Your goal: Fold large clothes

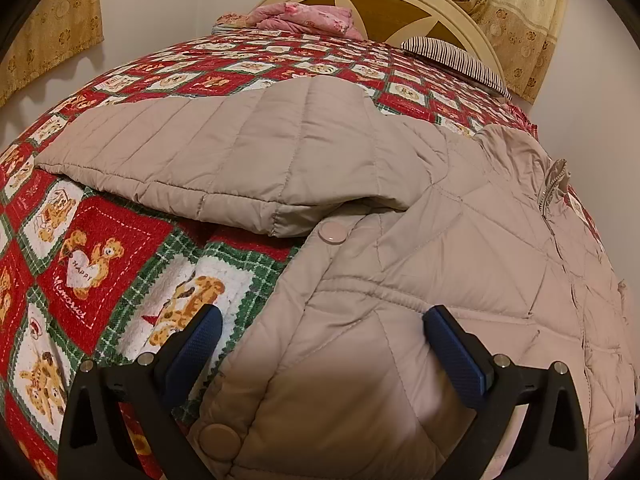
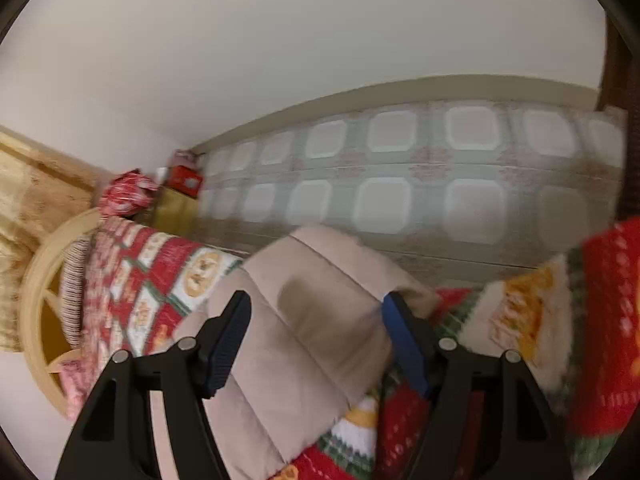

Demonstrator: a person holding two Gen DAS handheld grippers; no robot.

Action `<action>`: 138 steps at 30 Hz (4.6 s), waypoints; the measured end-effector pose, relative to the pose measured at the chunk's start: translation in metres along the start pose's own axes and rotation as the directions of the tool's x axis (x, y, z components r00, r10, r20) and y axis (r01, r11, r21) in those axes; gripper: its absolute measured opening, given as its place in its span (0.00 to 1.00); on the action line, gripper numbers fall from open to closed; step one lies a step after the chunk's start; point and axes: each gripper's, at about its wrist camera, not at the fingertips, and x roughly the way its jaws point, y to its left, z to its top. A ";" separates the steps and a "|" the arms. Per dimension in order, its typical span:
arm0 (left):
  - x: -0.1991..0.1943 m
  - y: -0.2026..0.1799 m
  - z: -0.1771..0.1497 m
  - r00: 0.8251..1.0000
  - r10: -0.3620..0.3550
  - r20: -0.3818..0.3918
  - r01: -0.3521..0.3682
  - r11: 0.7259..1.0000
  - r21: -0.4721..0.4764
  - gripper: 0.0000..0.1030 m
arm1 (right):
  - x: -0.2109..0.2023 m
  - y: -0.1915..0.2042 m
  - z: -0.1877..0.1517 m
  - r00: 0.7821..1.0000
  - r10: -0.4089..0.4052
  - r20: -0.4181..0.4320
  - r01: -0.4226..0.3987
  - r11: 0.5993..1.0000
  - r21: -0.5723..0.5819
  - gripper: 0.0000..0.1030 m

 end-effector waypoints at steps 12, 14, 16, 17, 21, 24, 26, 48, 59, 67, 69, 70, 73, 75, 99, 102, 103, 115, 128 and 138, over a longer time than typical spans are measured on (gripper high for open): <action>0.000 0.000 0.000 1.000 -0.003 0.000 0.003 1.000 -0.002 0.99 | -0.039 0.026 0.001 0.987 0.155 0.040 -0.152 0.986 -0.068 0.10; 0.001 0.000 0.000 1.000 -0.005 0.001 0.005 1.000 -0.004 0.99 | -0.037 0.020 0.005 0.993 0.114 -0.019 -0.114 0.993 -0.021 0.43; 0.001 0.000 0.000 1.000 -0.007 0.002 0.007 1.000 -0.006 0.99 | -0.029 0.014 0.003 0.995 0.067 -0.081 -0.065 0.998 0.021 0.91; 0.001 0.000 0.000 1.000 -0.008 0.002 0.008 1.000 -0.006 0.99 | -0.027 0.009 0.002 0.995 0.049 -0.090 -0.046 0.998 0.037 0.89; 0.000 0.000 0.000 1.000 -0.008 0.002 0.008 1.000 -0.006 0.99 | -0.023 0.007 -0.001 0.985 -0.037 -0.170 0.041 0.999 0.022 0.73; 0.000 0.000 0.000 1.000 -0.007 0.001 0.007 1.000 -0.006 0.99 | -0.015 0.004 -0.003 0.980 -0.036 -0.198 0.044 0.998 0.037 0.72; 0.000 0.000 0.000 1.000 -0.006 0.001 0.006 1.000 -0.005 0.99 | -0.003 0.000 -0.003 0.978 -0.053 -0.202 0.063 0.997 0.042 0.71; 0.002 -0.001 0.001 1.000 -0.007 0.003 0.007 1.000 -0.007 0.99 | -0.088 0.107 -0.049 0.981 0.174 0.085 -0.123 0.900 -0.418 0.10; -0.002 0.004 0.000 0.999 -0.037 0.012 0.038 0.999 -0.027 0.99 | -0.127 0.237 -0.171 0.953 0.294 -0.071 -0.258 0.668 -0.698 0.10; -0.003 0.006 0.000 0.998 -0.054 0.017 0.054 0.998 -0.038 0.99 | -0.098 0.312 -0.326 0.880 0.313 -0.356 -0.468 0.449 -0.761 0.10; -0.004 0.006 -0.001 0.998 -0.057 0.019 0.057 0.998 -0.040 0.99 | -0.085 0.318 -0.360 0.862 0.294 -0.413 -0.504 0.420 -0.755 0.10; -0.004 0.007 -0.001 0.998 -0.059 0.020 0.060 0.997 -0.041 0.99 | -0.075 0.322 -0.376 0.848 0.282 -0.450 -0.530 0.415 -0.739 0.10; -0.004 0.007 -0.001 0.998 -0.065 0.022 0.066 0.997 -0.046 0.99 | -0.050 0.329 -0.430 0.816 0.241 -0.525 -0.576 0.392 -0.717 0.10; -0.004 0.008 -0.001 0.998 -0.066 0.023 0.067 0.997 -0.046 0.99 | -0.037 0.332 -0.457 0.801 0.218 -0.558 -0.596 0.381 -0.707 0.10; -0.003 0.007 0.000 0.997 -0.071 0.023 0.072 0.996 -0.048 0.99 | -0.065 0.331 -0.490 0.959 0.131 -0.253 -0.269 0.126 -0.955 0.36; -0.003 0.007 -0.001 0.997 -0.070 0.022 0.071 0.996 -0.047 0.99 | -0.044 0.319 -0.482 0.981 0.091 -0.171 -0.183 0.145 -0.972 0.38; -0.003 0.007 -0.001 0.997 -0.069 0.022 0.070 0.996 -0.047 0.99 | -0.036 0.317 -0.482 0.985 0.078 -0.157 -0.166 0.145 -0.975 0.38; 0.000 0.005 0.001 0.999 -0.041 0.005 0.041 0.999 -0.026 0.99 | -0.011 0.293 -0.501 0.998 0.041 -0.054 -0.058 0.085 -0.995 0.41; -0.034 -0.048 0.046 0.997 -0.065 0.045 0.063 0.997 0.044 0.99 | -0.008 0.293 -0.495 0.998 0.047 -0.047 -0.053 0.125 -0.991 0.52; 0.026 -0.074 0.016 0.992 0.125 -0.006 -0.122 0.976 0.179 0.99 | -0.010 0.294 -0.492 0.996 0.055 -0.065 -0.073 0.148 -0.986 0.56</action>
